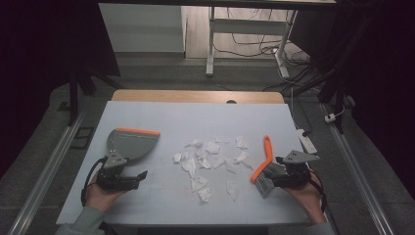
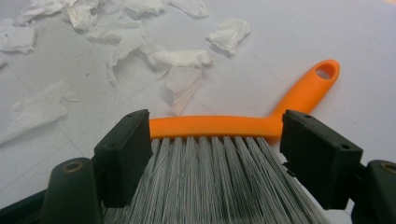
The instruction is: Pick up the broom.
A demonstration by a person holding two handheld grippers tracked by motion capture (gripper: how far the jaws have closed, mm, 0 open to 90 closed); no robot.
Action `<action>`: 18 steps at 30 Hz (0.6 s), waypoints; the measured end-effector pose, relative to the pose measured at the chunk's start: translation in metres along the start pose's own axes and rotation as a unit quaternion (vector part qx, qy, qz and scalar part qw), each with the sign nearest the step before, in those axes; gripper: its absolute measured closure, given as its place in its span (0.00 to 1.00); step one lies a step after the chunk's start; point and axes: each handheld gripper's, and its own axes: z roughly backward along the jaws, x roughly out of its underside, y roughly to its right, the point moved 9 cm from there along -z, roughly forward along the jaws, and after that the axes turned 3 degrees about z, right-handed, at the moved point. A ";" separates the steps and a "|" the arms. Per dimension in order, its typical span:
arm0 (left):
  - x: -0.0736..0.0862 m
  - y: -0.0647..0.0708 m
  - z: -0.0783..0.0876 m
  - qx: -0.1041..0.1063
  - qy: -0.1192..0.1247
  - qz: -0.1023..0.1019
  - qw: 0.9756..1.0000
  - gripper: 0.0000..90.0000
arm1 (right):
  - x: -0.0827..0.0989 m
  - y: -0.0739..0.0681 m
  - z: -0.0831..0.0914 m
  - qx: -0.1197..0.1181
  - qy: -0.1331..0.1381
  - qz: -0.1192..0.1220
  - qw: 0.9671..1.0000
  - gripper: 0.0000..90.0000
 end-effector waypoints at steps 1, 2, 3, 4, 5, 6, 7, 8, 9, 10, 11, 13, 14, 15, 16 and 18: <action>0.000 0.000 0.000 0.000 0.000 -0.001 1.000 0.18 | 0.000 0.000 0.000 0.000 -0.001 0.001 1.000 0.27; 0.000 0.000 0.000 -0.001 0.000 -0.001 1.000 0.17 | 0.001 0.000 0.000 0.001 -0.002 0.003 1.000 0.27; 0.000 0.000 0.000 -0.001 0.001 -0.002 1.000 0.17 | 0.000 -0.001 0.000 0.000 -0.001 0.004 1.000 0.28; 0.000 0.000 0.000 -0.002 0.000 -0.002 1.000 0.18 | 0.000 -0.001 0.000 0.000 -0.001 0.006 1.000 0.28; 0.000 0.001 0.000 -0.001 0.000 -0.003 1.000 0.18 | 0.000 -0.001 0.000 0.001 0.000 0.007 1.000 0.28; 0.000 0.001 -0.001 -0.001 0.000 -0.004 1.000 0.18 | 0.000 -0.001 0.000 0.001 0.000 0.007 1.000 0.28; -0.001 0.002 -0.001 0.000 0.001 -0.004 1.000 0.17 | 0.000 -0.001 0.000 0.001 0.001 0.008 1.000 0.28; -0.001 0.002 -0.001 0.000 0.000 -0.004 1.000 0.17 | 0.000 -0.001 0.001 0.001 -0.001 0.009 1.000 0.28; -0.001 0.003 -0.002 0.002 0.000 -0.004 1.000 0.17 | 0.000 -0.001 0.001 0.002 -0.001 0.009 1.000 0.29; 0.000 0.004 -0.002 0.004 0.000 -0.003 1.000 0.17 | 0.000 -0.001 0.001 0.002 -0.001 0.009 1.000 0.29; 0.000 0.004 -0.002 0.008 0.001 -0.002 1.000 0.17 | 0.000 0.000 0.001 0.004 -0.003 0.011 1.000 0.30; 0.000 0.004 -0.002 0.003 0.003 -0.005 1.000 0.17 | 0.000 0.000 0.001 0.005 -0.003 0.012 1.000 0.30; 0.000 0.003 -0.001 -0.002 0.002 -0.008 1.000 0.17 | -0.001 0.001 0.002 0.004 -0.003 0.010 1.000 0.30; 0.000 0.002 -0.001 -0.005 0.002 -0.008 1.000 0.17 | -0.001 0.001 0.002 0.004 -0.003 0.010 1.000 0.30; 0.000 0.002 0.000 -0.003 0.003 -0.007 1.000 0.17 | -0.002 0.001 0.001 0.003 -0.002 0.010 1.000 0.30; 0.001 0.000 0.000 -0.008 0.002 -0.007 1.000 0.17 | -0.003 0.001 0.001 0.002 -0.001 0.011 1.000 0.30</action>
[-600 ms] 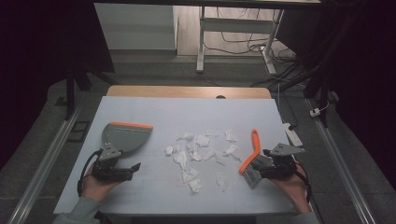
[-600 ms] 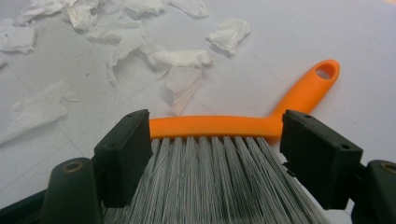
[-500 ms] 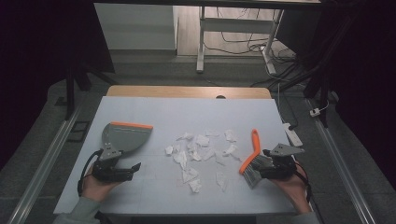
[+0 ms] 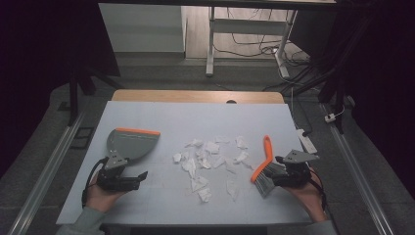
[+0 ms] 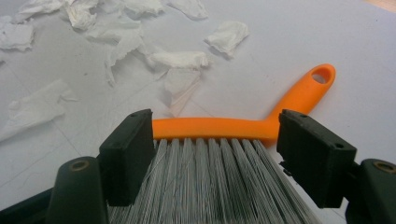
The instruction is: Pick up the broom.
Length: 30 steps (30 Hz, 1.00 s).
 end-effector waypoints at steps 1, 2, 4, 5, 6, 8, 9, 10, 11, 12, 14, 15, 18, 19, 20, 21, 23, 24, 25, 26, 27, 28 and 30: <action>0.000 -0.001 0.000 -0.001 0.000 -0.001 1.000 0.17 | 0.000 0.000 0.000 0.001 -0.001 0.001 1.000 0.30; 0.000 -0.001 0.000 0.000 0.001 0.000 1.000 0.17 | -0.001 0.000 -0.001 -0.001 -0.002 0.002 1.000 0.30; -0.002 -0.003 0.000 0.001 0.002 0.001 1.000 0.17 | -0.002 -0.002 0.000 -0.004 -0.005 0.004 1.000 0.32; -0.003 -0.004 -0.001 0.003 0.003 0.002 1.000 0.17 | -0.003 -0.003 0.002 -0.007 -0.009 0.006 1.000 0.32; -0.003 -0.005 -0.002 0.004 0.003 0.001 1.000 0.17 | -0.003 -0.003 0.002 -0.007 -0.009 0.006 1.000 0.32; -0.004 -0.007 -0.004 0.003 0.002 0.001 1.000 0.17 | -0.004 -0.003 0.003 -0.009 -0.007 0.001 1.000 0.32; -0.004 -0.008 -0.004 0.004 0.002 0.001 1.000 0.17 | -0.004 -0.002 0.004 -0.006 -0.010 -0.005 1.000 0.32; -0.005 -0.008 -0.004 0.004 0.001 0.000 1.000 0.17 | -0.005 -0.001 0.005 -0.005 -0.011 -0.006 1.000 0.32; -0.004 -0.008 -0.004 0.005 0.001 -0.001 1.000 0.17 | -0.005 -0.001 0.005 -0.005 -0.011 -0.006 1.000 0.32; -0.004 -0.008 -0.005 0.005 0.001 -0.003 1.000 0.17 | -0.006 -0.001 0.005 -0.002 -0.010 -0.009 1.000 0.32; -0.004 -0.007 -0.005 0.006 -0.001 -0.007 1.000 0.17 | -0.009 0.002 0.007 0.009 -0.014 -0.015 1.000 0.32; -0.004 -0.006 -0.005 0.006 -0.001 -0.007 1.000 0.17 | -0.011 0.002 0.007 0.010 -0.015 -0.017 1.000 0.33; -0.004 -0.006 -0.004 0.006 -0.001 -0.009 1.000 0.17 | -0.017 0.004 0.009 0.013 -0.018 -0.029 0.999 0.34; -0.004 -0.007 -0.003 0.005 -0.001 -0.010 1.000 0.17 | -0.017 0.004 0.009 0.013 -0.018 -0.029 0.999 0.34; -0.004 -0.007 -0.003 0.005 0.001 -0.009 1.000 0.17 | -0.019 0.007 0.008 0.018 -0.026 -0.035 0.999 0.34; -0.003 -0.008 -0.003 0.006 0.000 -0.009 1.000 0.17 | -0.021 0.009 0.007 0.021 -0.031 -0.041 0.998 0.35; -0.003 -0.008 -0.003 0.006 -0.001 -0.010 1.000 0.17 | -0.025 0.012 0.005 0.021 -0.045 -0.052 0.997 0.35; -0.003 -0.009 -0.003 0.005 0.000 -0.011 1.000 0.17 | -0.026 0.014 0.003 0.022 -0.057 -0.054 0.997 0.35; -0.002 -0.009 -0.003 0.006 -0.001 -0.011 1.000 0.17 | -0.026 0.014 0.003 0.022 -0.057 -0.054 0.997 0.35; -0.002 -0.009 -0.003 0.007 -0.001 -0.013 1.000 0.18 | -0.029 0.018 0.001 0.027 -0.084 -0.057 0.994 0.35; -0.001 -0.009 -0.004 0.006 -0.002 -0.013 1.000 0.18 | -0.029 0.018 0.001 0.027 -0.084 -0.057 0.994 0.35; -0.001 -0.010 -0.004 0.006 -0.003 -0.013 1.000 0.18 | -0.032 0.019 0.000 0.028 -0.093 -0.060 0.994 0.35; 0.000 -0.009 -0.004 0.007 -0.004 -0.015 1.000 0.18 | -0.037 0.023 -0.002 0.027 -0.109 -0.069 0.991 0.35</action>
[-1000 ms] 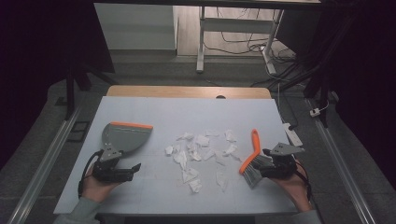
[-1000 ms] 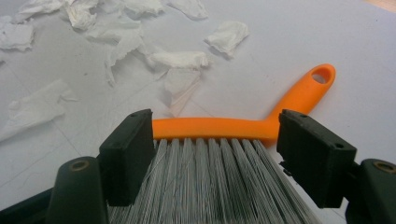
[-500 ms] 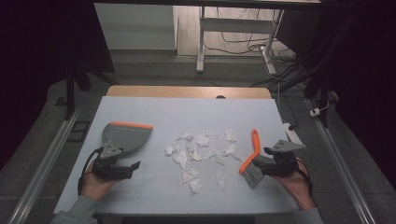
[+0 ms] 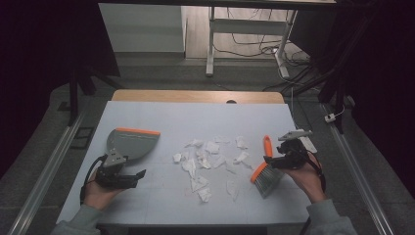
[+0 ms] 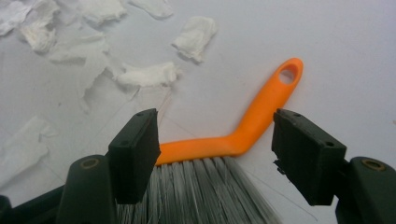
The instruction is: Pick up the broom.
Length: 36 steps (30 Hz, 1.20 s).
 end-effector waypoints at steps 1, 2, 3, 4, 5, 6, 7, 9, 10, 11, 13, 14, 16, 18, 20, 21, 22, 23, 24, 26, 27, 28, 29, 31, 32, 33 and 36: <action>0.000 0.001 0.000 -0.001 -0.001 -0.003 1.000 0.18 | -0.008 0.004 0.000 0.001 -0.013 -0.002 1.000 0.35; 0.001 0.001 -0.001 0.000 -0.002 -0.004 1.000 0.18 | -0.010 0.005 0.000 0.002 -0.017 -0.004 1.000 0.35; 0.001 0.002 -0.001 -0.001 -0.003 -0.006 1.000 0.18 | -0.010 0.005 0.000 0.002 -0.017 -0.004 1.000 0.35; 0.001 0.003 -0.001 -0.002 -0.003 -0.007 1.000 0.18 | -0.014 0.006 0.000 0.001 -0.019 -0.006 1.000 0.35; 0.002 0.003 -0.001 -0.002 -0.003 -0.008 1.000 0.18 | -0.018 0.008 0.000 0.003 -0.023 -0.008 1.000 0.35; 0.002 0.003 -0.002 -0.002 -0.004 -0.007 1.000 0.18 | -0.020 0.009 0.000 0.006 -0.027 -0.010 1.000 0.35; 0.003 0.003 -0.002 -0.002 -0.005 -0.008 1.000 0.18 | -0.024 0.013 -0.002 0.011 -0.037 -0.015 0.999 0.35; 0.003 0.003 -0.002 -0.003 -0.006 -0.006 1.000 0.18 | -0.025 0.015 -0.005 0.012 -0.052 -0.023 0.998 0.36; 0.004 0.003 -0.002 -0.003 -0.006 -0.006 1.000 0.18 | -0.025 0.017 -0.007 0.014 -0.061 -0.026 0.998 0.37; 0.004 0.002 -0.002 -0.004 -0.006 -0.006 1.000 0.18 | -0.025 0.017 -0.007 0.014 -0.061 -0.026 0.998 0.37; 0.004 0.002 -0.002 -0.004 -0.004 -0.005 1.000 0.18 | -0.026 0.022 -0.011 0.021 -0.076 -0.032 0.996 0.37; 0.004 0.002 -0.001 -0.004 -0.004 -0.005 1.000 0.18 | -0.026 0.026 -0.016 0.023 -0.090 -0.040 0.995 0.37; 0.004 0.002 -0.001 -0.004 -0.005 -0.006 1.000 0.18 | -0.023 0.031 -0.022 0.027 -0.106 -0.048 0.993 0.37; 0.005 0.002 -0.002 -0.003 -0.005 -0.006 1.000 0.18 | -0.018 0.034 -0.028 0.028 -0.127 -0.057 0.990 0.38; 0.005 0.002 -0.002 -0.002 -0.005 -0.006 1.000 0.18 | -0.011 0.037 -0.035 0.028 -0.151 -0.064 0.986 0.37; 0.006 0.003 -0.002 -0.003 -0.007 -0.007 1.000 0.18 | -0.008 0.038 -0.038 0.029 -0.163 -0.068 0.984 0.37; 0.006 0.003 -0.003 -0.002 -0.007 -0.008 1.000 0.18 | -0.005 0.039 -0.041 0.030 -0.172 -0.071 0.982 0.37; 0.007 0.003 -0.003 -0.002 -0.007 -0.010 1.000 0.18 | -0.003 0.039 -0.044 0.028 -0.179 -0.076 0.981 0.37; 0.007 0.003 -0.003 -0.002 -0.007 -0.010 1.000 0.18 | -0.001 0.039 -0.047 0.026 -0.187 -0.082 0.979 0.37; 0.007 0.004 -0.004 -0.001 -0.008 -0.010 1.000 0.18 | 0.001 0.039 -0.049 0.026 -0.193 -0.086 0.977 0.36; 0.007 0.004 -0.004 0.000 -0.009 -0.011 1.000 0.18 | 0.002 0.037 -0.053 0.025 -0.198 -0.099 0.975 0.36; 0.007 0.004 -0.004 0.000 -0.008 -0.011 1.000 0.18 | 0.002 0.036 -0.054 0.027 -0.204 -0.103 0.973 0.36; 0.007 0.004 -0.003 0.000 -0.008 -0.011 1.000 0.18 | 0.002 0.035 -0.056 0.030 -0.207 -0.104 0.972 0.36; 0.007 0.004 -0.003 0.000 -0.007 -0.010 1.000 0.18 | 0.004 0.033 -0.058 0.034 -0.217 -0.107 0.970 0.36; 0.007 0.004 -0.003 0.000 -0.007 -0.010 1.000 0.18 | 0.004 0.032 -0.060 0.036 -0.219 -0.107 0.969 0.36; 0.008 0.004 -0.003 0.000 -0.007 -0.010 1.000 0.18 | 0.005 0.032 -0.061 0.041 -0.219 -0.111 0.969 0.36; 0.008 0.005 -0.004 0.001 -0.009 -0.013 1.000 0.18 | 0.007 0.032 -0.065 0.049 -0.229 -0.113 0.966 0.36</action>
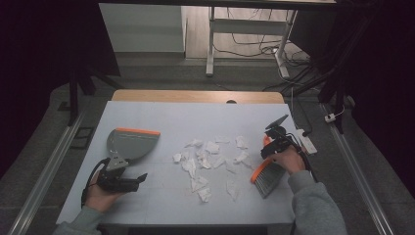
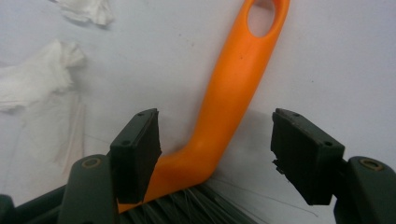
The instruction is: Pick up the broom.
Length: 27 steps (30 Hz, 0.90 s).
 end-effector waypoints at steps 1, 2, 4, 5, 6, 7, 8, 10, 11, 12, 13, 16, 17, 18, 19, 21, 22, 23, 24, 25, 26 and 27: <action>0.000 0.000 0.000 0.000 0.000 0.000 1.000 0.18 | -0.001 0.001 -0.001 0.004 0.001 0.001 1.000 0.36; 0.000 0.001 0.000 0.000 0.000 0.000 1.000 0.18 | -0.001 0.001 -0.003 0.006 0.000 -0.001 1.000 0.36; 0.001 0.000 0.000 0.001 0.001 0.001 1.000 0.18 | 0.000 0.001 -0.006 0.001 -0.006 -0.005 1.000 0.37; 0.001 0.000 0.000 0.001 0.001 0.001 1.000 0.18 | 0.001 0.000 -0.008 -0.003 -0.008 -0.009 1.000 0.38; 0.001 0.000 0.000 0.001 0.001 0.002 1.000 0.18 | 0.002 -0.001 -0.009 -0.008 -0.010 -0.014 1.000 0.41; 0.001 0.000 0.000 0.000 0.001 0.002 1.000 0.18 | 0.002 -0.001 -0.010 -0.012 -0.013 -0.018 1.000 0.42; 0.001 0.000 -0.001 0.000 0.000 0.002 1.000 0.18 | 0.002 -0.001 -0.010 -0.012 -0.013 -0.018 1.000 0.42; 0.001 0.000 -0.001 -0.001 -0.002 0.002 1.000 0.18 | 0.004 0.000 -0.009 0.003 -0.012 -0.026 1.000 0.51; 0.002 0.001 -0.001 -0.001 -0.003 0.000 1.000 0.18 | 0.005 -0.001 -0.008 0.000 -0.015 -0.030 0.999 0.53; 0.002 0.001 -0.001 -0.001 -0.002 0.000 1.000 0.18 | 0.005 -0.001 -0.008 0.000 -0.015 -0.033 0.999 0.56; 0.002 0.001 -0.001 -0.002 -0.002 0.000 1.000 0.18 | 0.006 -0.002 -0.008 0.001 -0.017 -0.033 0.999 0.60; 0.002 0.001 -0.001 -0.003 -0.002 0.000 1.000 0.18 | 0.007 -0.003 -0.007 0.007 -0.019 -0.042 0.999 0.64; 0.002 0.001 -0.001 -0.003 -0.002 0.000 1.000 0.18 | 0.006 -0.004 -0.008 0.007 -0.017 -0.048 0.999 0.66; 0.002 0.001 -0.001 -0.003 -0.003 0.000 1.000 0.18 | 0.006 -0.005 -0.007 0.009 -0.015 -0.050 0.999 0.70; 0.003 0.001 -0.001 -0.002 -0.004 0.000 1.000 0.18 | 0.006 -0.005 -0.007 0.009 -0.015 -0.050 0.999 0.70; 0.003 0.002 -0.001 -0.002 -0.004 -0.001 1.000 0.18 | 0.007 -0.008 -0.007 0.006 -0.007 -0.052 0.999 0.77; 0.003 0.002 -0.001 -0.002 -0.003 -0.002 1.000 0.18 | 0.007 -0.008 -0.007 0.009 -0.006 -0.046 0.999 0.77; 0.003 0.002 -0.001 -0.002 -0.003 -0.002 1.000 0.18 | 0.007 -0.008 -0.007 0.009 -0.006 -0.046 0.999 0.77; 0.003 0.002 -0.001 -0.002 -0.003 -0.002 1.000 0.18 | 0.007 -0.009 -0.007 0.009 -0.005 -0.046 0.999 0.77; 0.003 0.002 -0.001 -0.002 -0.003 -0.002 1.000 0.18 | 0.007 -0.008 -0.007 0.005 0.000 -0.040 0.999 0.77; 0.003 0.002 0.000 -0.002 -0.003 -0.002 1.000 0.18 | 0.007 -0.008 -0.007 0.005 0.000 -0.040 0.999 0.77; 0.003 0.002 0.000 -0.002 -0.003 -0.001 1.000 0.18 | 0.007 -0.008 -0.007 0.003 0.003 -0.033 0.999 0.77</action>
